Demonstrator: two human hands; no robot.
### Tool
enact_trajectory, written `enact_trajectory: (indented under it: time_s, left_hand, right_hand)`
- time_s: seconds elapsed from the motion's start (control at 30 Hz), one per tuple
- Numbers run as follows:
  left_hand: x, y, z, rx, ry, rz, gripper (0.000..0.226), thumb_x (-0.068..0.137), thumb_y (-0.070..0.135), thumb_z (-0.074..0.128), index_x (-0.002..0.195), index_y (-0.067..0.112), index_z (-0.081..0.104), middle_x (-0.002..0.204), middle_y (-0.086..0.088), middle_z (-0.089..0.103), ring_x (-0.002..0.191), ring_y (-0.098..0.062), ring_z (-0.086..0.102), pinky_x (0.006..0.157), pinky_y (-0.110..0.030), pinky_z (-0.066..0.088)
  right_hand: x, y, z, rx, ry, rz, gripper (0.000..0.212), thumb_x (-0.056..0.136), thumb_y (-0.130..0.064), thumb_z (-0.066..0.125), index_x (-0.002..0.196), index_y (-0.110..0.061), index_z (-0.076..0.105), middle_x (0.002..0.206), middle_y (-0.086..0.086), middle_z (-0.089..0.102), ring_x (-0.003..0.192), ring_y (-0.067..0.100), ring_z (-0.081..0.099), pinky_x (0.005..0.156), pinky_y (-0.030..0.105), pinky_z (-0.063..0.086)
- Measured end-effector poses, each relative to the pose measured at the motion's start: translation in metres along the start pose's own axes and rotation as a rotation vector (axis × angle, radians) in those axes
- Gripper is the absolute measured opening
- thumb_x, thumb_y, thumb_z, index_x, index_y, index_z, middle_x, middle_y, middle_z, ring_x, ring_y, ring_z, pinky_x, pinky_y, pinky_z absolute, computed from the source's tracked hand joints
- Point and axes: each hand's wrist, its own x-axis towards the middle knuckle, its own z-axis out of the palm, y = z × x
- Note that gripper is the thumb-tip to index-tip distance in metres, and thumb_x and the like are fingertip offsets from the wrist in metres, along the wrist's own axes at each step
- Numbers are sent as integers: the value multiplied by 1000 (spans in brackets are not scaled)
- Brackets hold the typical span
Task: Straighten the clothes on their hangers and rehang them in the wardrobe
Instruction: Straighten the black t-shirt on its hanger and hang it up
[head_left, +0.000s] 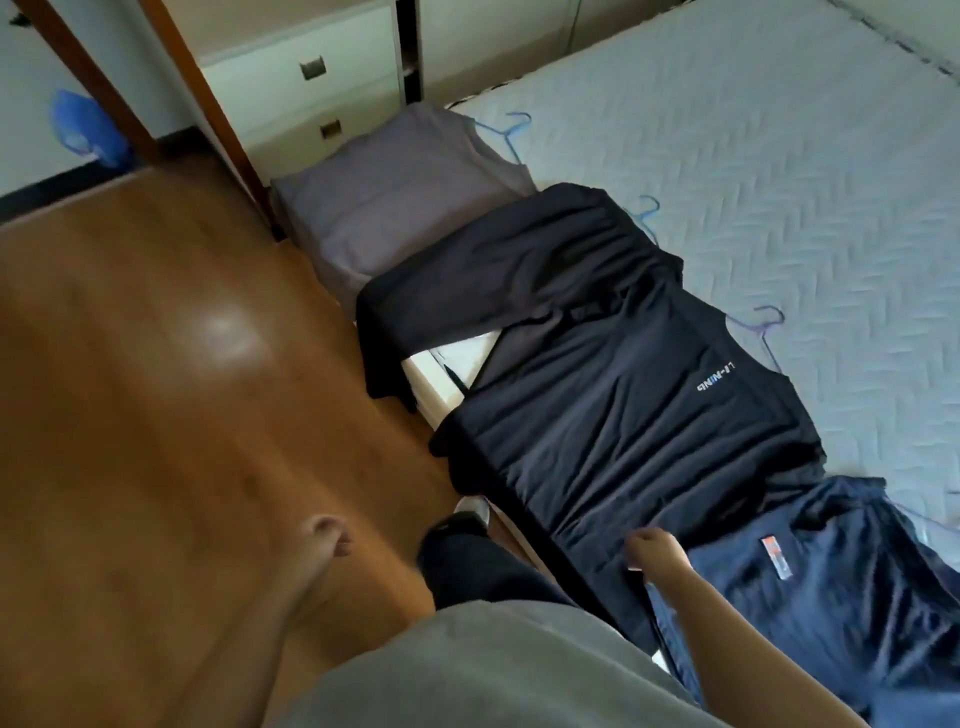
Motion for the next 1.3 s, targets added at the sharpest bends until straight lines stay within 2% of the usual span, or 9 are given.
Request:
enact_trajectory:
  time_s: [0.17,0.33,0.43,0.53,0.63,0.83,0.93,1.1,1.3]
  left_hand:
    - [48,106,-16,168,-18,154,15,95,17,41,97,13,56,84,-1,61,84,-22,59,69,-30,43]
    - [78,166,9,291,-113,247,15,95,10,40,96,9,55,79,-1,60,77,-20,58,65,-22,42]
    - [96,198,37,430,-231,282,15,93,6,41,91,10,55,82,-7,62,79,-26,59,66,-26,43]
    - [116,241,60,614,-361,319,15,91,12,43,87,17,55,84,-4,64,85,-25,62,76,-30,44]
    - [147,287,87,815,-456,407,16,84,28,42,77,24,56,85,-2,66,87,-24,63,80,-35,47]
    - [186,371,166,982,-463,504,18,88,12,41,83,21,55,101,-8,65,95,-27,59,83,-37,45]
    - [189,391,213,988,-440,540,18,88,11,43,93,15,59,106,-10,65,98,-28,58,83,-35,45]
    - [175,409,297,1080,-459,613,20,91,18,41,101,16,58,88,2,56,79,-18,50,60,-26,38]
    - [190,422,406,1048,-505,764,21,93,18,43,108,16,58,115,-1,58,105,-15,52,81,-24,37]
  right_hand:
    - [20,-120,-9,156,-35,-158,19,85,-12,45,69,-6,52,69,9,50,68,20,44,58,27,31]
    - [35,-159,-14,232,3,-101,22,85,-16,47,98,-6,62,81,7,61,76,24,57,74,36,49]
    - [33,-154,-23,382,66,9,27,86,-11,47,99,10,57,75,22,58,69,19,51,64,36,47]
    - [25,-137,-39,685,160,168,15,92,-11,47,99,-5,58,74,6,61,57,12,60,47,21,39]
    - [19,-122,-52,811,288,238,10,91,-11,47,94,-11,57,73,1,61,55,12,58,42,18,36]
    - [26,-103,-61,657,353,358,16,88,-8,50,92,2,61,80,13,60,74,23,52,66,33,41]
    - [35,-97,-82,469,312,349,20,88,-13,54,104,-4,62,90,7,61,88,21,57,74,24,36]
    - [85,-71,-129,476,336,369,25,88,-12,55,109,-1,61,111,15,66,106,26,60,80,22,36]
    - [175,-33,-176,501,391,381,28,89,-16,53,114,-5,58,113,12,65,107,26,58,86,26,39]
